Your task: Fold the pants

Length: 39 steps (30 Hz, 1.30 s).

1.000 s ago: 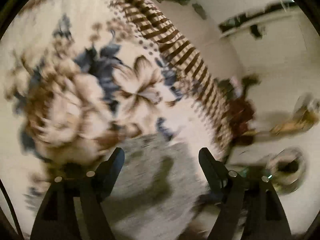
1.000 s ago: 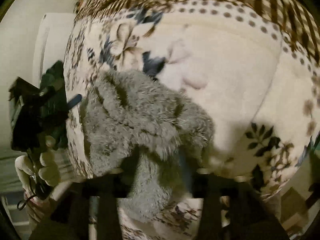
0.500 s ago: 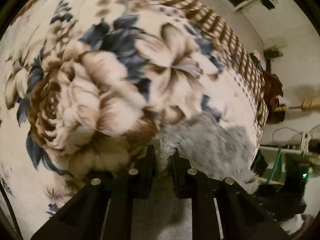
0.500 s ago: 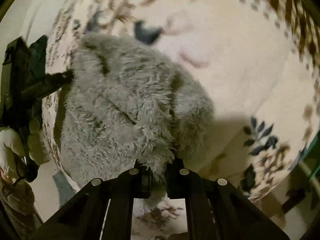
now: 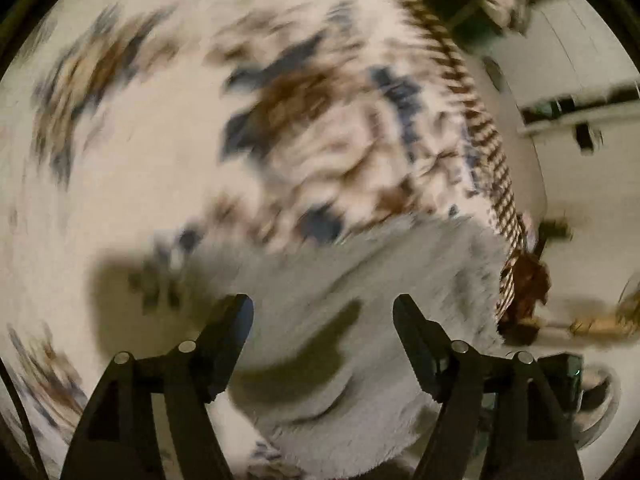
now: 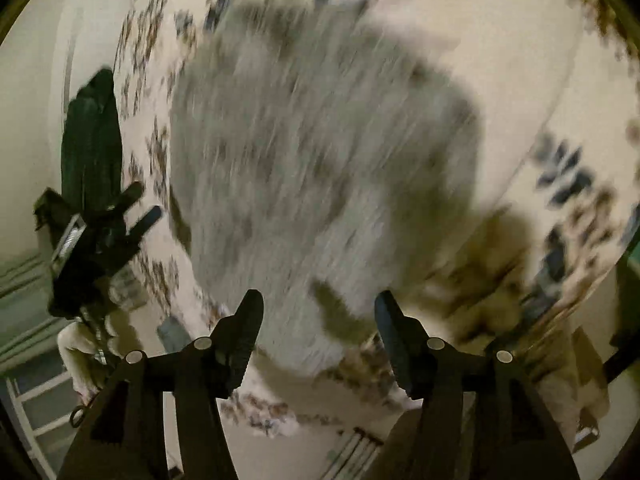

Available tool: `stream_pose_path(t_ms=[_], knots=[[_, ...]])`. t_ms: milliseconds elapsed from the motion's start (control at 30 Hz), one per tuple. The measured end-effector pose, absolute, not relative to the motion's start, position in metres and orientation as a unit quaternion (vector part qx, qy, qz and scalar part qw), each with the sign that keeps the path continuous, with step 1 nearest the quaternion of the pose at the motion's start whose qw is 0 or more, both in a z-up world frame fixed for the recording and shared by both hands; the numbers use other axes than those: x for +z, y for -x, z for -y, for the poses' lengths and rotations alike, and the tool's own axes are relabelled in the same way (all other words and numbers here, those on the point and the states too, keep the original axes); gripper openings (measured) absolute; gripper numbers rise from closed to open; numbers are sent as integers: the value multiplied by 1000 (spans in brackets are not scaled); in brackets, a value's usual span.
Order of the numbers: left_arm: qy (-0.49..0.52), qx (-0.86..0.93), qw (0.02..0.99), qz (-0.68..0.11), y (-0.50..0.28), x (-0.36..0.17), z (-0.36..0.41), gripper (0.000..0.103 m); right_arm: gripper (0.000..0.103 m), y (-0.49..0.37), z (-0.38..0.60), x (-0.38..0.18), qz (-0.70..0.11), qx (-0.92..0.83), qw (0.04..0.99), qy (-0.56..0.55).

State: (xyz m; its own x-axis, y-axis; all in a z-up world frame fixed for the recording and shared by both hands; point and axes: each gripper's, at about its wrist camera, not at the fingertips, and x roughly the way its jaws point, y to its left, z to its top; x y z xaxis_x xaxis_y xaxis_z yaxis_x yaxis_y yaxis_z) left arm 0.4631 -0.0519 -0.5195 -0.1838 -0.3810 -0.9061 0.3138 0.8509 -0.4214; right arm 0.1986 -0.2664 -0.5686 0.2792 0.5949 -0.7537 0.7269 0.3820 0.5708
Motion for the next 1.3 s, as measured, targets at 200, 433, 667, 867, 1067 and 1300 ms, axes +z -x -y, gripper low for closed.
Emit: stream_pose_path(t_ms=[200, 433, 667, 867, 1067, 1300], knots=[[164, -231, 604, -746, -449, -583, 12, 64, 61, -210, 198, -615, -635, -49, 527, -562], [157, -249, 631, -717, -461, -582, 21, 29, 11, -219, 165, -623, -649, -56, 542, -530], [172, -245, 631, -716, -482, -591, 15, 28, 9, -218, 148, -618, -670, -53, 555, -489], [183, -248, 629, -714, -479, -579, 3, 30, 11, -218, 172, -614, -667, -42, 557, -493], [107, -268, 648, -705, -459, -532, 19, 53, 54, -218, 197, -577, -672, -17, 588, -450], [155, -261, 721, -623, -434, -477, 14, 102, 95, -242, 278, -497, -637, -66, 697, -321]])
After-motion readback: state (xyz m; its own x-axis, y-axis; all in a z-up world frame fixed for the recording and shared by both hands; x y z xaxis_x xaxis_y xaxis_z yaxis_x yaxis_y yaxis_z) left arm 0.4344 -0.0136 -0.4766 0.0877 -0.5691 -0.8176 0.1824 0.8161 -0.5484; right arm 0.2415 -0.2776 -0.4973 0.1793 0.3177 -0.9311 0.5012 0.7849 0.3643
